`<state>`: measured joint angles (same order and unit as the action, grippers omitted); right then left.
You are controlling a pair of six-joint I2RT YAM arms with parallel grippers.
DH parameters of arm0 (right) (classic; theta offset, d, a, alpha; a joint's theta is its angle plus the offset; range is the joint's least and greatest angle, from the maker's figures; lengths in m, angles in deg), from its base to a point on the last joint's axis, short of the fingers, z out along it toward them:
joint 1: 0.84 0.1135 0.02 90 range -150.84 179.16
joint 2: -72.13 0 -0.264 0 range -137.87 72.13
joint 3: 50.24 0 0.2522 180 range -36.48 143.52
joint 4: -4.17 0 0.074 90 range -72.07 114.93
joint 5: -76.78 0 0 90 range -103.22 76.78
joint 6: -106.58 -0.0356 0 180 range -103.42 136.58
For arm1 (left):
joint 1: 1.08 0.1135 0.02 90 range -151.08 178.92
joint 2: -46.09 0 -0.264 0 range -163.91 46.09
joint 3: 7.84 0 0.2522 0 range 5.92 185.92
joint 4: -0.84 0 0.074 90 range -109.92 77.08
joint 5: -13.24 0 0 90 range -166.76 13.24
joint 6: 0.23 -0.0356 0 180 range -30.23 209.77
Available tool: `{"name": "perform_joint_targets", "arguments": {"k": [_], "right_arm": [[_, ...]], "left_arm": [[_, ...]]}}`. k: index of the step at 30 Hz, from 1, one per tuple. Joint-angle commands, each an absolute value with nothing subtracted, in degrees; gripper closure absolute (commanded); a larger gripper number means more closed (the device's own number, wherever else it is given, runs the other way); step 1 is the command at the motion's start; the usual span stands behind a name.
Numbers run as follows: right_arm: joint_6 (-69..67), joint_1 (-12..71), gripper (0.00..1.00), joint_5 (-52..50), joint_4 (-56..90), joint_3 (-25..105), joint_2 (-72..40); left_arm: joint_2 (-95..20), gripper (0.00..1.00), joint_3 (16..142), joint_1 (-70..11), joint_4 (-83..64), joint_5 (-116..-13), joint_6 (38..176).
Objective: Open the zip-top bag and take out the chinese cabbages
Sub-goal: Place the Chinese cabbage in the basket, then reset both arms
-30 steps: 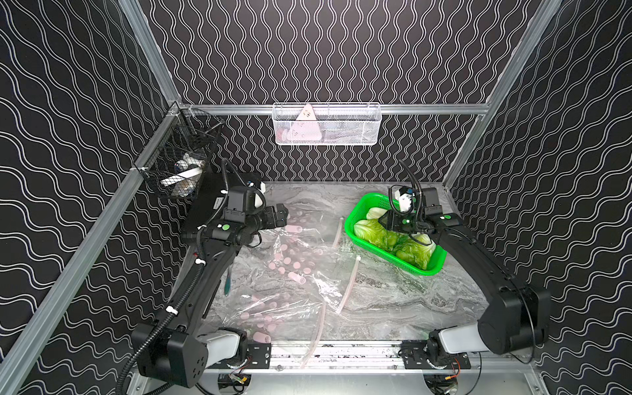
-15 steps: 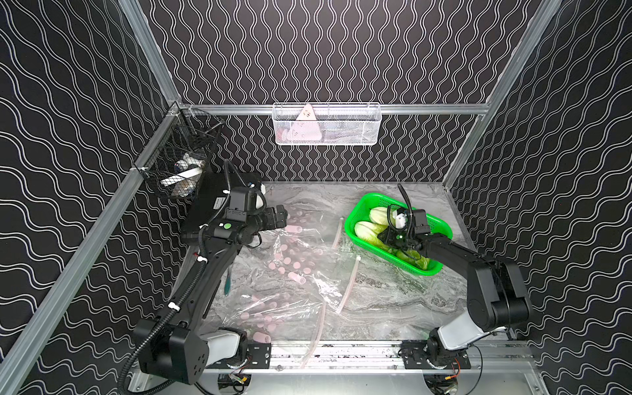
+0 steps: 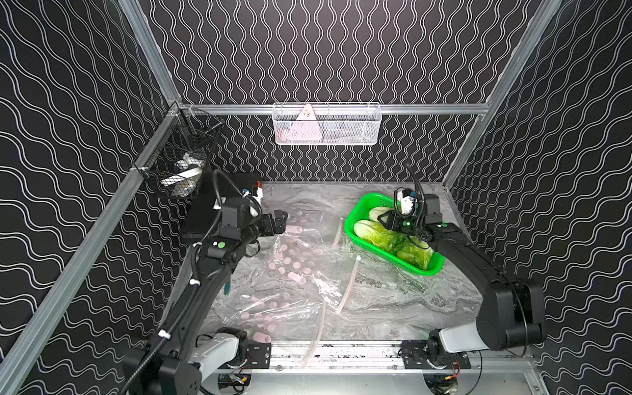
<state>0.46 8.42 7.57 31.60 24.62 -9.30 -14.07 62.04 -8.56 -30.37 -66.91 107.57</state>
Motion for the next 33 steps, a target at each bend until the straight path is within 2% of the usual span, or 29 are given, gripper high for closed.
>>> {"name": "perform_joint_targets", "arguments": {"k": [1, 3, 5, 7, 9, 12, 15, 19, 23, 27, 33], "right_arm": [[2.87, 8.48, 0.39, 3.63, 39.68, 26.63, -4.59], [3.48, 8.48, 0.3, -0.35, 36.9, 25.04, -0.79], [5.0, 8.48, 0.14, -4.69, 32.67, 22.14, 3.41], [8.82, 8.48, 0.05, -9.11, 26.99, 18.01, 8.44], [12.39, 8.44, 0.0, -12.31, 15.02, 9.07, 14.9], [16.01, 8.39, 0.0, -19.33, -5.37, -4.22, 21.08], [17.88, 8.23, 0.0, -28.29, -17.35, -11.33, 19.94], [20.91, 7.4, 0.0, -29.28, -18.23, -12.98, 14.54], [18.97, 6.01, 0.0, -30.92, -23.85, -15.78, 8.28], [15.31, 3.62, 0.0, -28.04, -31.92, -19.67, 0.37], [16.01, 3.12, 0.0, -26.3, -51.12, -23.48, -15.4]], "left_arm": [[-8.69, 0.01, 56.62, -8.5, -14.45, -69.1, 106.77], [-5.34, 0.01, 52.86, -8.55, -7.33, -70.1, 106.16], [-3.71, 0.01, 50.65, -8.54, -2.18, -71.79, 104.6], [-3.1, 0.01, 49.76, -8.5, 0.32, -73.05, 101.02], [-2.76, 0.01, 48.04, -8.55, 3.64, -75.85, 97.08], [-2.97, 0.01, 43.37, -8.46, 11.72, -82.83, 93.98], [-5.26, 0.01, 37.92, -8.39, 20.8, -91.72, 94.88], [-10.32, 0.0, 31.44, -8.27, 30.85, -98.9, 94.42], [-13.41, 0.01, 29.6, -8.2, 27.96, -101.4, 93.85], [-16.17, 0.01, 28.84, -8.19, 24.63, -103.11, 94.95], [-23.69, 0.01, 27.43, -8.04, 28.57, -105.88, 94.65]]}}
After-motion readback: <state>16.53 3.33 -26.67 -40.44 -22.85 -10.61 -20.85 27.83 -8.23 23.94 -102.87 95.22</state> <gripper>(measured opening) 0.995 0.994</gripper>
